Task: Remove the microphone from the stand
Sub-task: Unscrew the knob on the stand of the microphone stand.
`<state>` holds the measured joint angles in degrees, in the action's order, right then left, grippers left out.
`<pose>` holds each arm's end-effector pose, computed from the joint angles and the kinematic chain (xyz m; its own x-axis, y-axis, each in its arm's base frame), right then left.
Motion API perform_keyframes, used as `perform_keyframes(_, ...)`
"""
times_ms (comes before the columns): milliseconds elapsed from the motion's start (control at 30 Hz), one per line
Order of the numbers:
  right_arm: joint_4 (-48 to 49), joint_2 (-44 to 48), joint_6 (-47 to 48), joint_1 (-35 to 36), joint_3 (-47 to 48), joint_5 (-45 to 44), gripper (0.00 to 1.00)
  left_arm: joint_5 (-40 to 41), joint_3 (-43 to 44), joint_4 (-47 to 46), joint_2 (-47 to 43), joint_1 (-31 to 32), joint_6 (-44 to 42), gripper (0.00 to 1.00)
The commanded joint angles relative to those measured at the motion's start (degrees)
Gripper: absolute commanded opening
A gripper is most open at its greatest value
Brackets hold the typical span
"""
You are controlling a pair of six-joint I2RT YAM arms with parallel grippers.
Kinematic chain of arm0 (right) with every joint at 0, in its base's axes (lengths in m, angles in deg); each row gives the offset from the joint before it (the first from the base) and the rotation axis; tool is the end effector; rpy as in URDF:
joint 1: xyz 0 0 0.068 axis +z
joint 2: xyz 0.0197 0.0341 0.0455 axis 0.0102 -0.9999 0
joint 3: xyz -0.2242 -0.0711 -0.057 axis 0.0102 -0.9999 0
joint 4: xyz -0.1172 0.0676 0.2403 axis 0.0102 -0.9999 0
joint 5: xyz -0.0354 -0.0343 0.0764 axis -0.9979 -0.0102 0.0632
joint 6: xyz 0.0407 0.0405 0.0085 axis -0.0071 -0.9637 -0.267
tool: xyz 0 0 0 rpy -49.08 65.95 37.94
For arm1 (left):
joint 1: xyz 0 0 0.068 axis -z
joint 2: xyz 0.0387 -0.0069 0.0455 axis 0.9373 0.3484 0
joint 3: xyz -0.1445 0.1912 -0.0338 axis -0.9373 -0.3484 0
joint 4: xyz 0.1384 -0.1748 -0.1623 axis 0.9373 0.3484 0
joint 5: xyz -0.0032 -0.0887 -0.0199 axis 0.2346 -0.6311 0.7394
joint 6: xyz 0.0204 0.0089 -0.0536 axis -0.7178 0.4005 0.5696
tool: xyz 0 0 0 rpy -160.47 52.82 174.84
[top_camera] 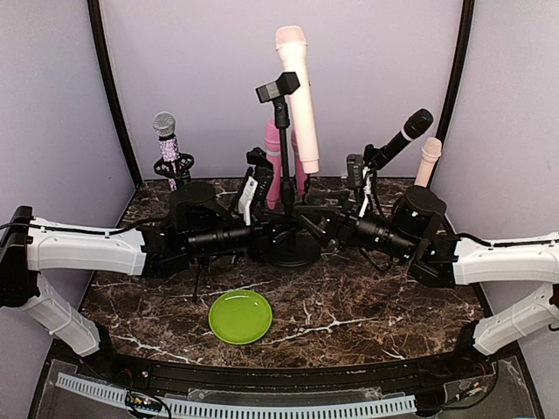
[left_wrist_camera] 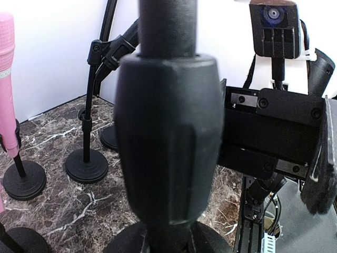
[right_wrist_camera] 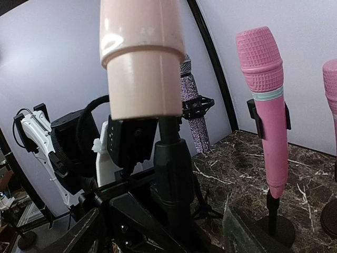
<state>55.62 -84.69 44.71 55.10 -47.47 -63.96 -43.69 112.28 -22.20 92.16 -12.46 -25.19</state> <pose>0.1696 0.2620 0.2769 -0.2667 0.2877 -0.9198 -0.8790 0.3188 0.3546 0.1908 -0.3108 0.2648 -0.2401 -0.0940 -0.9662 0.8997 0.3523 -0.2578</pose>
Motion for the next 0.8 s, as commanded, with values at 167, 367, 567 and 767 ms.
perform_keyframes(167,5.4,-5.0,-1.6,0.7,4.7,0.1,0.66,-1.4,0.9,-3.3,-3.8,0.2,0.3,0.0)
perform_keyframes(367,6.3,-7.1,-2.0,0.7,6.2,1.1,0.53,-3.1,0.4,-3.4,-4.2,0.2,-0.2,0.0)
perform_keyframes(567,6.8,-8.7,-2.5,0.7,7.1,2.5,0.44,-5.9,-0.3,-4.3,-4.8,0.2,-0.7,0.0)
perform_keyframes(767,8.5,-9.0,-3.2,0.6,7.0,3.7,0.28,-8.4,-0.6,-4.2,-5.0,0.2,-1.1,0.0)
